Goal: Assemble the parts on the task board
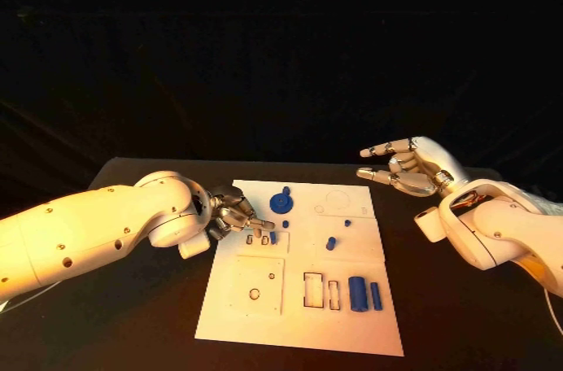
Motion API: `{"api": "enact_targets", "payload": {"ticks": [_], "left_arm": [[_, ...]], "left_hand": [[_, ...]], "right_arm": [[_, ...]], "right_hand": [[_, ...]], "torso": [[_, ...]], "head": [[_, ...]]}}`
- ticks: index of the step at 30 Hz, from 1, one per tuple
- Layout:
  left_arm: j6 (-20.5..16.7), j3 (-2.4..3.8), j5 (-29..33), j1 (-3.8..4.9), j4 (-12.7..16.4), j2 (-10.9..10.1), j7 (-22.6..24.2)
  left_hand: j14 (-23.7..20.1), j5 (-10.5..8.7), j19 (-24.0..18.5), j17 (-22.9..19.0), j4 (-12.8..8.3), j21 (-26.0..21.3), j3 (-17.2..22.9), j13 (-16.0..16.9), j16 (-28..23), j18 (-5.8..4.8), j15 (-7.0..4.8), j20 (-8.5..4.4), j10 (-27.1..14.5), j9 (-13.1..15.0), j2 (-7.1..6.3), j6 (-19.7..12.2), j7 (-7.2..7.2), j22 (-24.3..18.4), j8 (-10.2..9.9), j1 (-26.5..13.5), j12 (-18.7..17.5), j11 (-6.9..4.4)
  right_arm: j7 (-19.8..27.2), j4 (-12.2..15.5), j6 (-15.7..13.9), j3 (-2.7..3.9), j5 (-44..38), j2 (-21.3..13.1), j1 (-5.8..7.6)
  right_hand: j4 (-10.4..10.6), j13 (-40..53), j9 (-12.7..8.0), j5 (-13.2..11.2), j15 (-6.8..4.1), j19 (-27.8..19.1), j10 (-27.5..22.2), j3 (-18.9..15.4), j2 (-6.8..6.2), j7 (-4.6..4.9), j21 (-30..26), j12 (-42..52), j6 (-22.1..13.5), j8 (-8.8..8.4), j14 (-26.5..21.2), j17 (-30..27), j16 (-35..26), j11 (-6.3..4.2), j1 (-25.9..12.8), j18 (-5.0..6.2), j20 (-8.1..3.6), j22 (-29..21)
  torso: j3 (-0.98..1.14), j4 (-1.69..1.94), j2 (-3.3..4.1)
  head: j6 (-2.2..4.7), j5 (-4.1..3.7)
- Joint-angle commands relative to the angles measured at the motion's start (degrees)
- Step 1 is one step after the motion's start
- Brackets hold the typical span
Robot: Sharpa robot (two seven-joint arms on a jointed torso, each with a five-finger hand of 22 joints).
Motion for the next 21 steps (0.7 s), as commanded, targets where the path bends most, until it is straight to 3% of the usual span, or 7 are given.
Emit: {"api": "enact_targets", "payload": {"ticks": [1,7,13,21], "left_arm": [[4.77,0.03,-9.16,1.04,-0.84,1.23,-7.51],[6.13,-0.04,-11.56,2.77,-3.23,4.02,-8.82],[7.58,-0.20,-12.28,3.26,-5.88,6.81,-9.39],[11.06,-0.90,-12.61,3.37,-9.12,10.16,-9.92]], "left_hand": [[5.96,-0.54,0.37,15.06,0.27,0.28,-1.23,0.48,0.17,-1.01,-0.20,-0.01,-0.11,2.71,0.62,-1.45,-0.13,0.46,1.99,-0.50,0.38,0.04],[5.96,-1.44,0.95,15.06,0.40,1.11,-3.37,1.43,0.17,-1.29,-0.30,-0.03,0.13,6.44,1.24,-3.19,-0.25,2.09,4.33,-1.78,1.17,-0.03],[5.96,-1.63,1.17,15.06,0.41,1.39,-3.94,1.76,0.17,-1.38,-0.33,-0.05,0.25,7.42,1.47,-3.60,-0.29,2.64,4.85,-2.00,1.46,-0.07],[5.96,-1.69,1.32,15.06,0.43,1.58,-4.26,1.90,0.17,-1.45,-0.34,-0.07,0.28,7.99,1.70,-3.88,-0.30,3.00,5.10,-2.15,1.57,-0.08]], "right_arm": [[-0.32,-0.52,0.60,0.01,1.91,0.07,0.09],[-0.94,-1.25,0.71,0.01,1.52,0.46,0.12],[-1.38,-1.68,0.70,0.00,1.25,0.57,0.12],[-1.74,-2.19,0.78,0.00,1.14,0.81,0.12]], "right_hand": [[0.00,4.03,0.07,0.30,0.15,0.97,-0.26,-0.49,0.49,-0.12,-0.20,-0.32,0.33,0.32,4.90,10.63,-0.20,-0.29,0.27,0.23,0.08,4.00],[0.01,3.99,0.07,0.32,0.14,0.93,-0.29,-0.58,0.46,-0.12,-0.24,-0.38,0.31,0.31,4.88,10.54,-0.25,-0.29,0.26,0.25,0.07,3.90],[0.02,3.99,0.07,0.34,0.14,0.93,-0.29,-0.62,0.45,-0.12,-0.24,-0.38,0.31,0.31,4.88,10.52,-0.27,-0.29,0.25,0.25,0.07,3.90],[0.03,3.95,0.06,0.55,0.12,0.91,-0.31,-0.76,0.49,-0.13,-0.28,-0.41,0.33,0.31,4.87,10.48,-0.30,-0.31,0.30,0.26,0.05,3.85]], "torso": [[0.27,-0.14,-0.27],[0.56,-0.29,-0.33],[0.33,-0.20,-0.27],[0.30,-0.13,-0.17]], "head": [[-0.14,0.08],[-0.39,0.49],[-0.55,0.52],[-0.70,0.56]]}}
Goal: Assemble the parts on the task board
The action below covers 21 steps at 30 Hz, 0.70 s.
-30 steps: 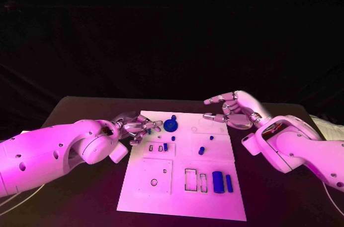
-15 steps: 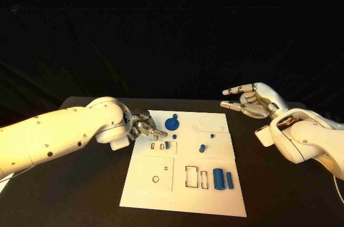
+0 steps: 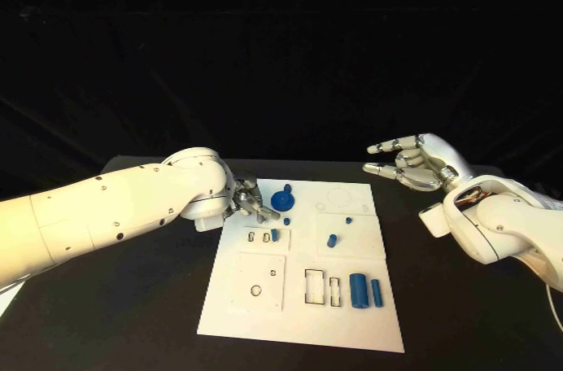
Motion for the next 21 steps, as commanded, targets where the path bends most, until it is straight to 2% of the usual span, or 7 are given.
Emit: {"api": "enact_targets", "payload": {"ticks": [1,8,21], "left_arm": [[4.70,-0.21,-1.51,0.08,-1.14,1.04,-1.25],[6.62,-0.64,-1.87,0.07,-2.66,2.65,-1.51],[7.22,-0.74,-1.95,0.05,-2.54,3.64,-1.58]], "left_hand": [[5.94,-0.34,0.49,15.07,-0.01,0.36,-0.48,0.01,0.17,-0.58,-0.36,-0.07,0.24,0.35,0.23,-0.59,-0.03,0.05,0.37,-0.68,0.17,-0.07],[5.94,-0.77,0.49,15.07,0.01,0.40,-1.08,0.02,0.17,-0.59,-0.33,-0.06,0.13,1.08,0.52,-0.99,0.01,0.16,0.59,-1.20,0.15,-0.04],[5.94,-0.91,0.67,15.07,0.01,0.61,-1.28,0.32,0.17,-0.67,-0.33,-0.05,0.27,1.37,0.66,-1.06,-0.01,0.58,0.71,-1.34,0.41,-0.05]], "right_arm": [[-0.52,-0.15,0.69,0.03,-0.13,0.17,0.01],[-0.65,-0.42,0.81,0.02,-0.16,0.31,0.00],[-0.96,-1.06,1.07,0.01,-0.20,0.64,-0.01]], "right_hand": [[0.03,3.95,0.08,0.32,0.12,0.91,-0.11,-0.45,0.49,-0.13,-0.28,-0.18,0.33,0.31,4.86,10.49,-0.30,-0.10,0.30,0.27,0.05,3.86],[0.04,3.92,0.07,0.47,0.11,0.88,-0.12,-0.52,0.53,-0.14,-0.32,-0.21,0.33,0.31,4.85,10.43,-0.33,-0.11,0.34,0.28,0.04,3.79],[0.06,3.96,0.08,0.61,0.10,0.90,-0.08,-0.60,0.58,-0.15,-0.30,-0.14,0.35,0.32,4.84,10.38,-0.37,-0.12,0.36,0.27,0.02,3.82]], "torso": [[-0.10,0.01,0.12],[-0.18,0.05,0.12],[-0.19,0.17,0.10]], "head": [[-0.11,-0.01],[-0.36,-0.02],[-0.78,-0.23]]}}
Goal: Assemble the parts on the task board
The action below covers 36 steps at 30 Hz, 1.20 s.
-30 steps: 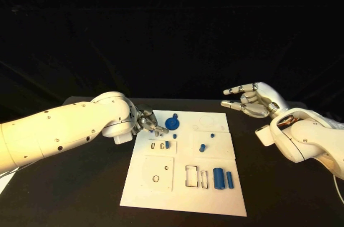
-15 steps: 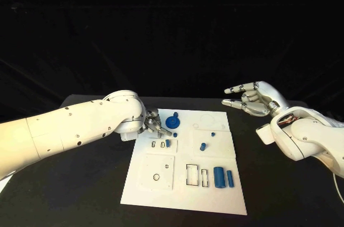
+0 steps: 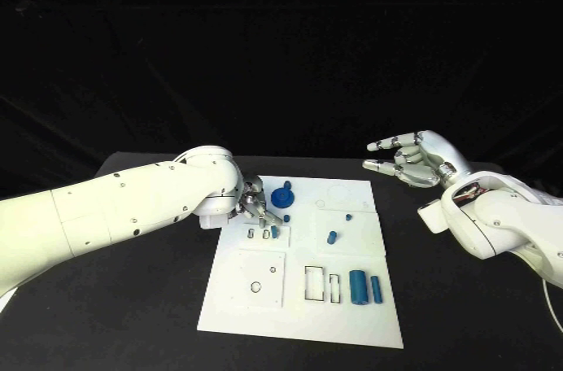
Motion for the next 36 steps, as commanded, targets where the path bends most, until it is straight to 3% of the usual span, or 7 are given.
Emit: {"api": "enact_targets", "payload": {"ticks": [1,24,36], "left_arm": [[1.53,0.00,-0.42,0.05,0.19,0.26,-0.25],[2.34,-0.14,-0.18,-0.09,-0.38,1.65,-0.25],[3.54,-0.19,-0.06,-0.15,-0.74,1.88,-0.31]], "left_hand": [[5.94,-0.30,0.27,15.08,-0.06,0.19,-0.43,0.04,0.17,-0.67,-0.33,-0.04,0.27,0.04,-0.09,-0.36,0.08,0.05,0.19,-0.58,0.20,-0.05],[5.94,-0.26,0.48,15.08,-0.29,0.46,-0.57,0.52,0.17,-0.76,-0.38,-0.07,0.56,0.80,0.40,-0.42,-0.03,0.57,0.52,-0.10,0.65,-0.15],[5.94,-0.23,0.48,15.08,-0.45,0.50,-0.62,0.70,0.17,-0.77,-0.41,-0.09,0.64,1.25,0.55,-0.57,-0.07,0.65,0.64,0.55,0.81,-0.17]], "right_arm": [[-0.31,-0.20,0.84,0.01,-0.21,0.16,-0.01],[-0.48,-0.84,1.67,-0.01,-0.38,0.87,-0.12],[-0.42,-0.89,1.97,-0.02,-0.38,1.08,-0.17]], "right_hand": [[0.06,3.96,0.08,0.29,0.10,0.89,-0.08,-0.29,0.35,-0.15,-0.30,-0.14,0.35,0.32,4.84,10.35,-0.37,-0.12,0.13,0.27,0.03,3.83],[0.09,4.01,0.09,0.39,0.09,0.91,-0.03,-0.35,0.42,-0.16,-0.29,-0.05,0.38,0.33,4.85,10.39,-0.35,-0.14,0.13,0.26,0.02,3.87],[0.09,4.01,0.09,0.39,0.09,0.91,-0.03,-0.35,0.42,-0.16,-0.29,-0.05,0.38,0.33,4.85,10.39,-0.35,-0.14,0.13,0.26,0.02,3.87]], "torso": [[-0.01,0.04,0.02],[-0.02,0.08,0.10],[-0.04,0.17,0.11]], "head": [[-0.08,-0.06],[-0.39,-0.30],[-0.83,-0.06]]}}
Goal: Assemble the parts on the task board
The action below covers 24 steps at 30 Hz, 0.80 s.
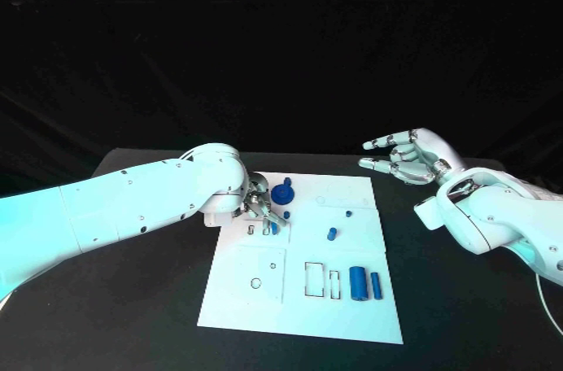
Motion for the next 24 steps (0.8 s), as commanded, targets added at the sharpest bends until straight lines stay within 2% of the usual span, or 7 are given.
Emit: {"api": "enact_targets", "payload": {"ticks": [1,8,21,24], "left_arm": [[1.78,-0.01,0.04,-0.05,-0.13,0.26,-0.13],[2.39,-0.01,0.09,-0.12,-0.20,0.50,-0.18],[2.27,-0.02,0.57,-0.15,-0.32,0.88,-0.20],[2.06,-0.02,0.72,-0.16,-0.36,0.96,-0.20]], "left_hand": [[5.94,-0.24,0.49,15.05,-0.15,0.28,-0.31,0.06,0.17,-0.78,-0.42,-0.09,0.42,0.09,0.19,-0.39,0.14,0.06,0.21,0.24,0.13,0.04],[5.94,-0.17,0.49,15.05,-0.58,0.34,-0.04,0.24,0.17,-0.79,-0.44,-0.12,0.45,1.01,0.77,-0.72,0.13,0.24,0.35,2.14,0.26,0.02],[5.94,-0.07,0.45,15.05,-1.30,0.36,0.97,0.37,0.17,-0.80,-0.46,-0.13,0.43,2.02,1.70,-1.06,0.13,0.38,0.35,4.60,0.29,0.00],[5.94,0.04,0.41,15.05,-1.86,0.34,1.98,0.37,0.17,-0.78,-0.50,-0.16,0.39,2.35,2.46,-1.24,0.04,0.39,0.26,6.01,0.25,-0.07]], "right_arm": [[0.08,0.07,0.90,0.01,-0.34,0.04,-0.07],[0.03,0.17,1.24,0.01,-0.34,0.06,-0.09],[-0.07,0.09,1.59,0.01,-0.34,0.17,-0.12],[-0.10,0.02,1.71,0.01,-0.34,0.20,-0.14]], "right_hand": [[0.10,4.01,0.05,0.39,0.10,0.92,-0.03,-0.36,0.42,-0.16,-0.29,-0.05,0.38,0.33,4.85,10.41,-0.35,-0.14,0.13,0.26,0.02,3.84],[0.13,4.03,0.06,0.50,0.08,0.92,0.01,-0.44,0.53,-0.18,-0.30,0.00,0.43,0.35,4.85,10.40,-0.36,-0.16,0.17,0.26,0.00,3.83],[0.13,4.02,0.06,0.50,0.08,0.91,0.00,-0.44,0.54,-0.18,-0.30,-0.01,0.44,0.36,4.84,10.38,-0.37,-0.16,0.17,0.26,0.00,3.83],[0.13,4.02,0.06,0.50,0.08,0.91,0.00,-0.44,0.54,-0.18,-0.30,-0.01,0.44,0.36,4.84,10.38,-0.37,-0.16,0.17,0.26,0.00,3.83]], "torso": [[-0.04,0.01,0.03],[-0.03,-0.04,0.01],[-0.04,0.00,-0.03],[-0.04,0.03,-0.03]], "head": [[-0.18,0.10],[-0.32,0.36],[-0.43,0.21],[-0.45,0.16]]}}
